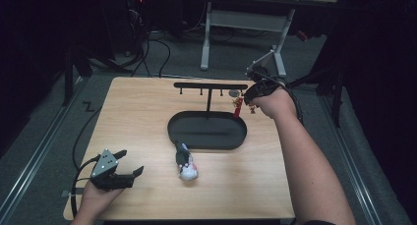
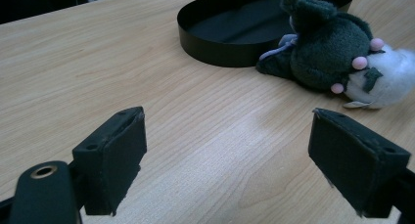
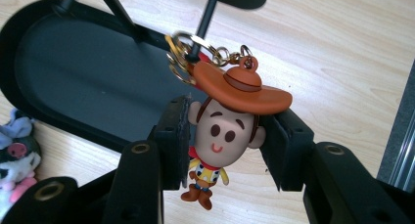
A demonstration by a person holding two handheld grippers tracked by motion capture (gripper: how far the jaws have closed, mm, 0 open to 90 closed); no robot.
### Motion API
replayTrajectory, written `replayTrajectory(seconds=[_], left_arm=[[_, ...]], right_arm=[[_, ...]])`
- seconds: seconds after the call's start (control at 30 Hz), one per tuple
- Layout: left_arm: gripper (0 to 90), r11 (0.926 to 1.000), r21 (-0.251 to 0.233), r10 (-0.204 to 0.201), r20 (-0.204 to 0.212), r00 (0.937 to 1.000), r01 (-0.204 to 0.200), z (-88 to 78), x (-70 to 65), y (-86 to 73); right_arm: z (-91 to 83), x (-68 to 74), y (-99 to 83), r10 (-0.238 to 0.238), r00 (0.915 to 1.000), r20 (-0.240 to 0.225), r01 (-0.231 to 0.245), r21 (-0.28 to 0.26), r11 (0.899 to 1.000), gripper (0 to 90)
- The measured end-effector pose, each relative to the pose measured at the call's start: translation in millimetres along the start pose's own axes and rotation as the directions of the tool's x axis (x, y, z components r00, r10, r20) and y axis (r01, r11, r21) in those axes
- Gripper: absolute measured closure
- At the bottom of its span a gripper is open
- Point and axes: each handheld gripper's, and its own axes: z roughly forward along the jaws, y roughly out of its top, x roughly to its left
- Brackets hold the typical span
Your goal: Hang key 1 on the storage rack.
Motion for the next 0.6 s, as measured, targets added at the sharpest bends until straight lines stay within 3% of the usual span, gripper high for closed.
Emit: replayTrajectory(seconds=[0.6], left_arm=[[14.8, 0.9999, 0.007, 0.010, 0.003, 0.9999, -0.010, 1.5, -2.0, 0.4]], right_arm=[[36.3, -6.5, -20.3, 0.021, 0.9997, -0.012, -0.020, 0.036, 0.999, 56.5]])
